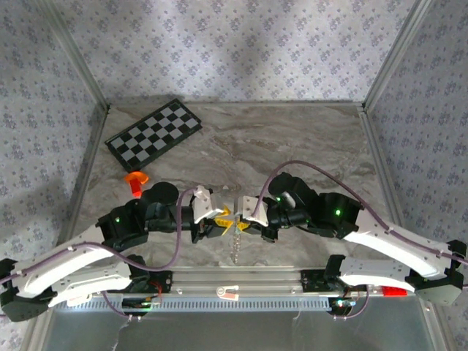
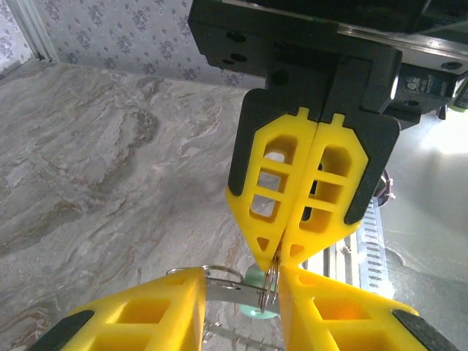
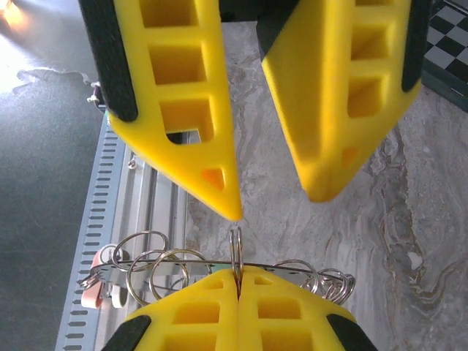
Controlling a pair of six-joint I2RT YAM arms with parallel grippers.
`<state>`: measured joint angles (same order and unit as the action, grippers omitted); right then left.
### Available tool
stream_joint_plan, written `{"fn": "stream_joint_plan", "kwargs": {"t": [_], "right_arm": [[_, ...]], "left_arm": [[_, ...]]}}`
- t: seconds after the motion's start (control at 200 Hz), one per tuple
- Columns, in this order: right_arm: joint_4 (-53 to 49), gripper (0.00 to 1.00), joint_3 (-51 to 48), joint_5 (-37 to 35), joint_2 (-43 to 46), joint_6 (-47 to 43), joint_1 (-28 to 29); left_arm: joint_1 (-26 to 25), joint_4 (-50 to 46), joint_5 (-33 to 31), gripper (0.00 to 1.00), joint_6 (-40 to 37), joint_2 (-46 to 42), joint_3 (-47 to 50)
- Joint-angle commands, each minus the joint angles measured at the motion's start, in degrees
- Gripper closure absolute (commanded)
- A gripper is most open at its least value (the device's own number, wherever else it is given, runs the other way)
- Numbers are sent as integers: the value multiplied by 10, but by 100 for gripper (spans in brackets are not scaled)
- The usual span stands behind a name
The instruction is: Put the keys on the keyring
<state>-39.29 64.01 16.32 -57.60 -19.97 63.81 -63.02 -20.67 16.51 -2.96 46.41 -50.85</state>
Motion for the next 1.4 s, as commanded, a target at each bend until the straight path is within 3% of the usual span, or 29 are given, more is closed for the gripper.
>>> {"fn": "stream_joint_plan", "kwargs": {"t": [0.0,0.45,1.394], "right_arm": [[-2,100,23,-8,1,-11,4],[2,100,27,-25,3,-12,10],[42,100,8,2,16,-3,16]], "left_arm": [[0,24,16,68,12,2,7],[0,27,10,69,21,3,20],[0,49,19,81,23,1,32]]}}
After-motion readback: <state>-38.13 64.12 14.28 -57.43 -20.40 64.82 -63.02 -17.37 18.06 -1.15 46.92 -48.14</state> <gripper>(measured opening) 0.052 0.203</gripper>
